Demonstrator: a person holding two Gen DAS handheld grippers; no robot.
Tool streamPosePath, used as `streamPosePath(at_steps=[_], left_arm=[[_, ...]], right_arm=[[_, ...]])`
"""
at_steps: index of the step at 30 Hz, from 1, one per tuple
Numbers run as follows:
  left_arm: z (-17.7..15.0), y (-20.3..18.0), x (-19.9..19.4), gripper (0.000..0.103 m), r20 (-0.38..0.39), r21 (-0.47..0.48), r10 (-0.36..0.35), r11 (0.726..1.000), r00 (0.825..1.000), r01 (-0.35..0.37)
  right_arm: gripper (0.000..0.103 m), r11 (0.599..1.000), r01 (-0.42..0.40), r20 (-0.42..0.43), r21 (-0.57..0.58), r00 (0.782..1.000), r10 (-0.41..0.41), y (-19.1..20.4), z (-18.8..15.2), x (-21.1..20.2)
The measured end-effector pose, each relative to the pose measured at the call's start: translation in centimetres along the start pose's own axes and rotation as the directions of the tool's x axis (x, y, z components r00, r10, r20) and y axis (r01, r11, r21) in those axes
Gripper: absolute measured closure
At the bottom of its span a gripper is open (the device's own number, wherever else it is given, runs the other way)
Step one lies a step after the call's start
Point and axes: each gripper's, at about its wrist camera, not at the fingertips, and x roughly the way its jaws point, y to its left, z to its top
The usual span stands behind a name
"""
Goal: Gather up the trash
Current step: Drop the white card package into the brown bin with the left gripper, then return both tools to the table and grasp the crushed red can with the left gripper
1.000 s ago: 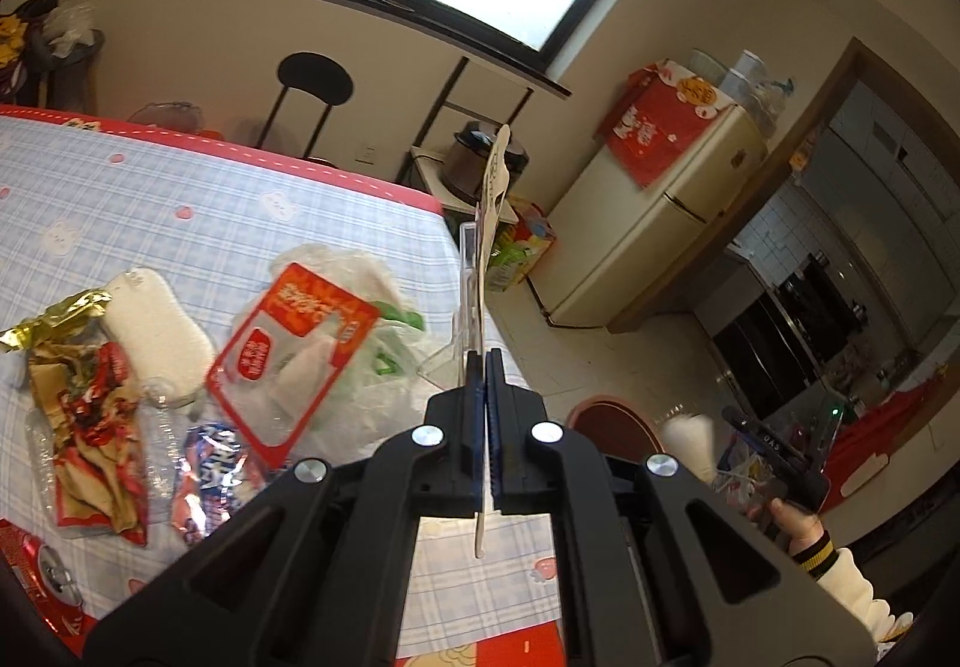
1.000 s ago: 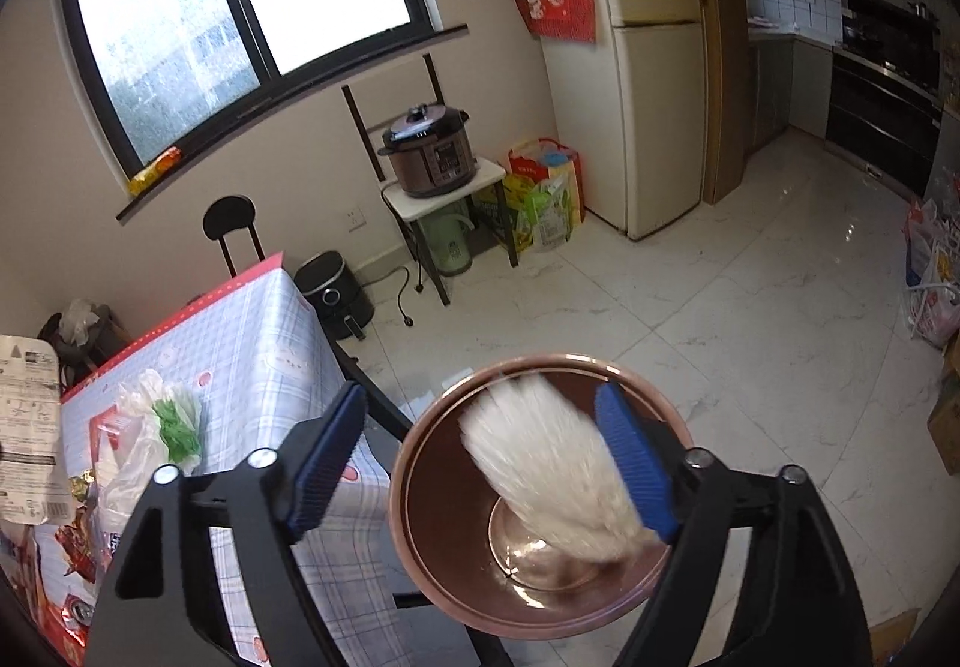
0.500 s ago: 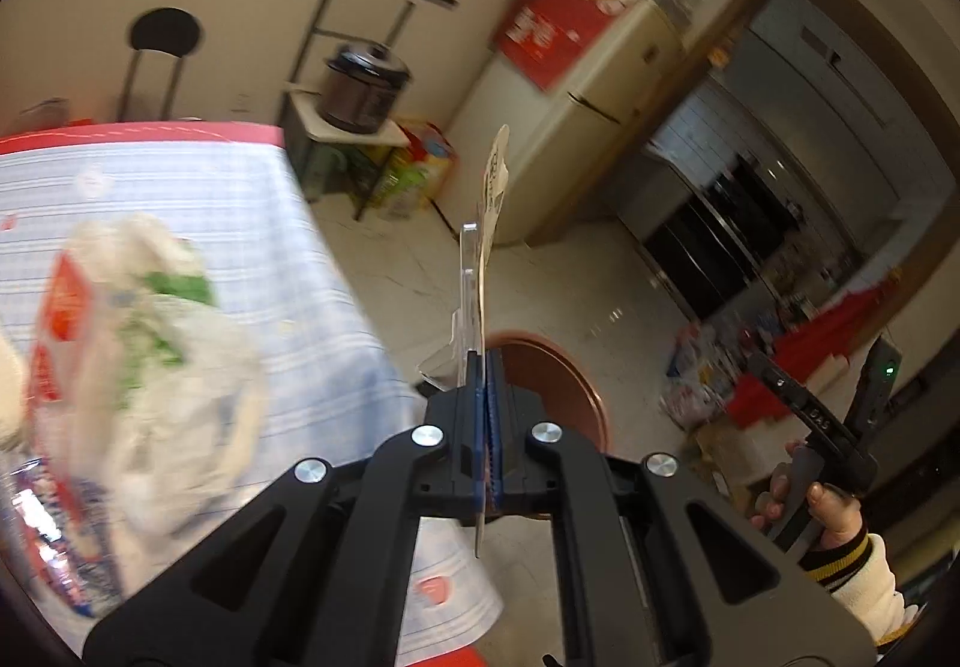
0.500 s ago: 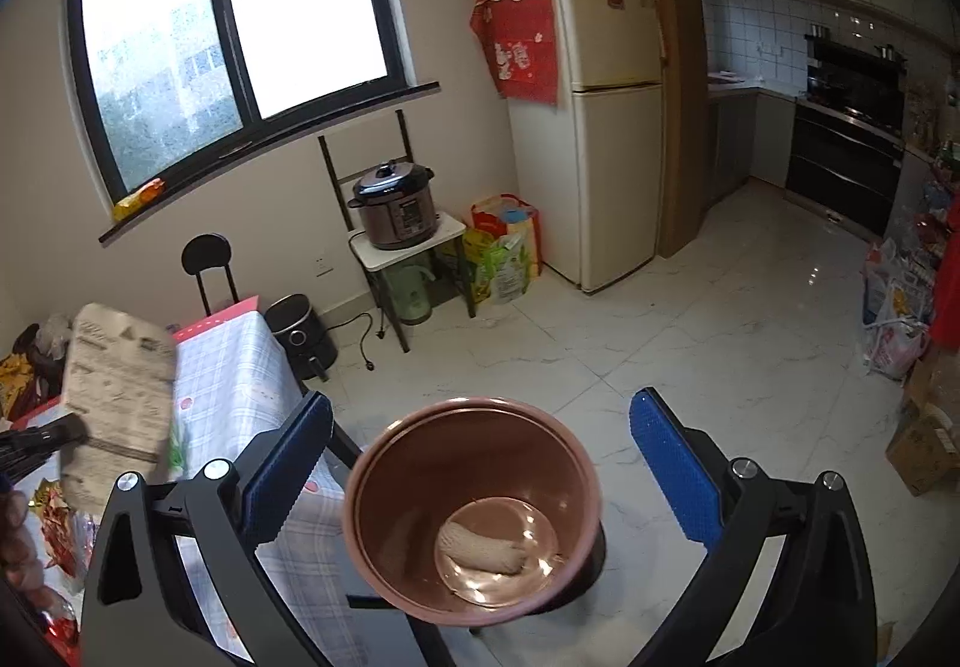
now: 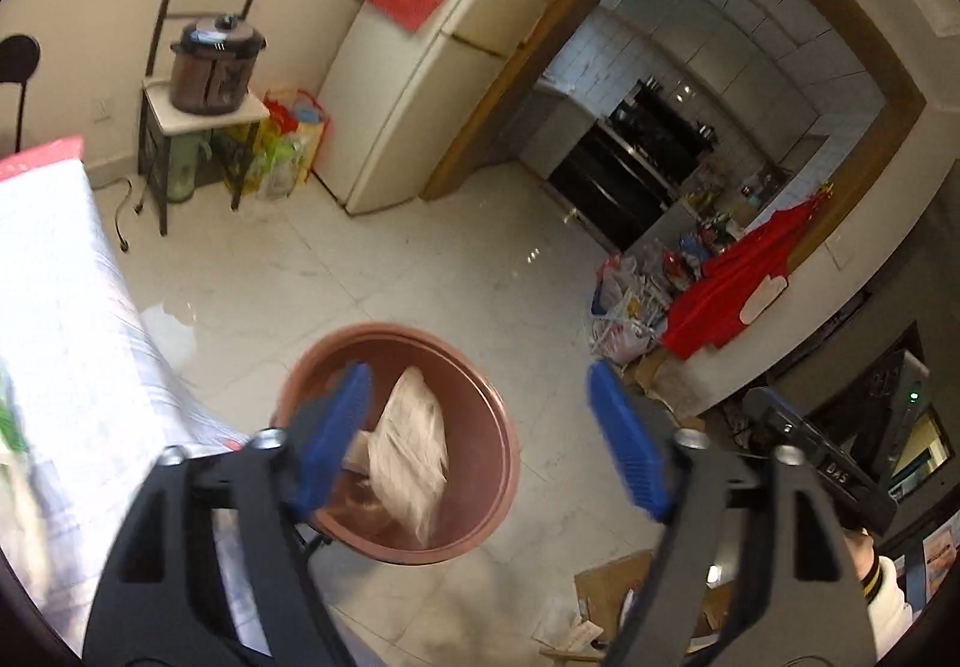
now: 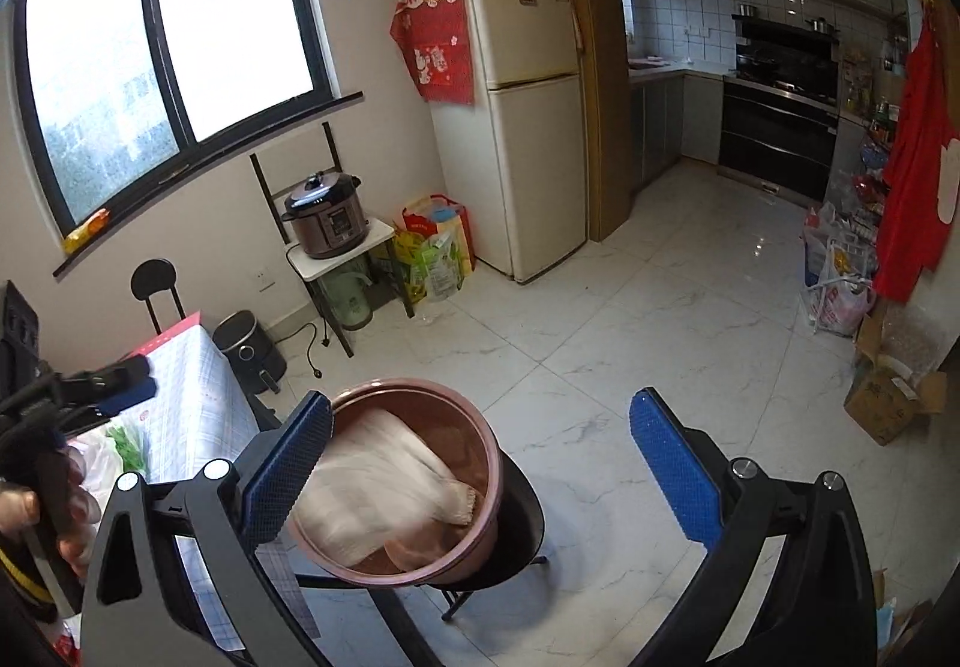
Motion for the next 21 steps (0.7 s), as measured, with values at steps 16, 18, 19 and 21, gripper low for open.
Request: streamPosePath(at_steps=[16, 18, 19, 21], left_arm=[[-5.6, 11.2, -28.1, 0.006, 0.231, -0.240, 0.518, 0.850, 0.823, -0.468], [-7.7, 12.9, -32.7, 0.006, 0.240, -0.306, 0.589, 0.800, 0.771, -0.516], [-8.7, 13.7, -35.0, 0.006, 0.241, -0.340, 0.619, 0.775, 0.748, -0.532], [-11.0, 15.3, -39.3, 0.006, 0.234, -0.411, 0.671, 0.724, 0.703, -0.554]], right_arm=[[0.005, 0.957, -0.277, -0.001, -0.091, 0.961, 0.278, 12.8, 0.2, 0.5], [0.005, 0.941, -0.321, -0.020, -0.108, 0.947, 0.321, 15.7, -0.4, 0.5], [0.005, 0.934, -0.339, -0.030, -0.116, 0.941, 0.338, 17.0, -0.8, 0.4], [0.005, 0.914, -0.381, -0.061, -0.137, 0.924, 0.376, 20.2, -1.7, 0.3]])
